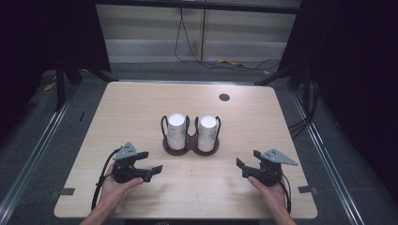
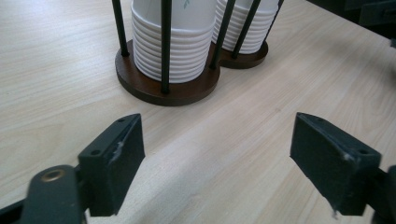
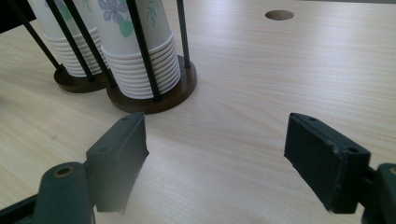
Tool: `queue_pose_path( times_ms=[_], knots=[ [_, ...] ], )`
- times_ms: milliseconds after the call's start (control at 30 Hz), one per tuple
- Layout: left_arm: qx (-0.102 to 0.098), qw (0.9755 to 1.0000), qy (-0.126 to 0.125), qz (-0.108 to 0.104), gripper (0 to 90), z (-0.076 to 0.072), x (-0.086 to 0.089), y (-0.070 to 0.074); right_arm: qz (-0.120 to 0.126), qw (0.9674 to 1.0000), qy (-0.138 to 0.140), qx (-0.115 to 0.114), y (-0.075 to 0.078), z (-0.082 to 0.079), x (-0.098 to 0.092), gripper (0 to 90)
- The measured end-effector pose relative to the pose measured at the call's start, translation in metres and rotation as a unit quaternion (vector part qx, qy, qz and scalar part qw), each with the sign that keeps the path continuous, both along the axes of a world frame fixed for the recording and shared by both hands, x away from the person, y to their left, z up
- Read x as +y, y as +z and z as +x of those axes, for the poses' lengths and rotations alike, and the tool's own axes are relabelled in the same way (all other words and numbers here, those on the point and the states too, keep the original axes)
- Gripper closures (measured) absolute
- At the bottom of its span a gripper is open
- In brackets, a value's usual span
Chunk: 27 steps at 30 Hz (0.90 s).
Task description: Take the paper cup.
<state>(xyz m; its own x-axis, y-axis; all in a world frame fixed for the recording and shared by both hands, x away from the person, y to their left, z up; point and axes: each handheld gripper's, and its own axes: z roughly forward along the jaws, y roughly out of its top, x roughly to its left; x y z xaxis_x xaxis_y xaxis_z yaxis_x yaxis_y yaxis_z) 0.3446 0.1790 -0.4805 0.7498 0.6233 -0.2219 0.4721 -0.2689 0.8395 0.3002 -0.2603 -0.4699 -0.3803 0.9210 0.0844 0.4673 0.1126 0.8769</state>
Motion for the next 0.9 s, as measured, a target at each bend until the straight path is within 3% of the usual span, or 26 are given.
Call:
queue_pose_path(
  times_ms=[67,167,400,733,833,900],
  knots=[
    [-0.002,1.0000,0.000,-0.001,16.2,0.000,0.000,0.001,0.005,1.0000,0.001,0.002,-0.001,0.001,0.000,20.7],
    [0.011,0.9997,-0.011,-0.020,15.9,0.002,0.000,0.002,0.007,1.0000,0.002,0.005,-0.001,0.001,-0.001,20.3],
    [0.006,0.9997,-0.015,-0.020,18.8,0.005,-0.003,0.007,0.013,0.9999,0.002,0.009,-0.001,0.002,-0.006,19.9],
    [-0.018,0.9993,-0.023,-0.023,22.2,0.005,-0.005,0.021,0.026,0.9993,0.019,0.018,-0.001,0.003,-0.003,19.4],
    [-0.017,0.9992,-0.026,-0.025,26.9,0.007,-0.006,0.025,0.029,0.9991,0.023,0.023,-0.001,0.003,-0.002,18.5],
    [-0.030,0.9992,-0.019,-0.021,31.7,0.011,-0.009,0.030,0.027,0.9992,0.021,0.023,-0.001,0.004,-0.003,18.5]
  ],
)
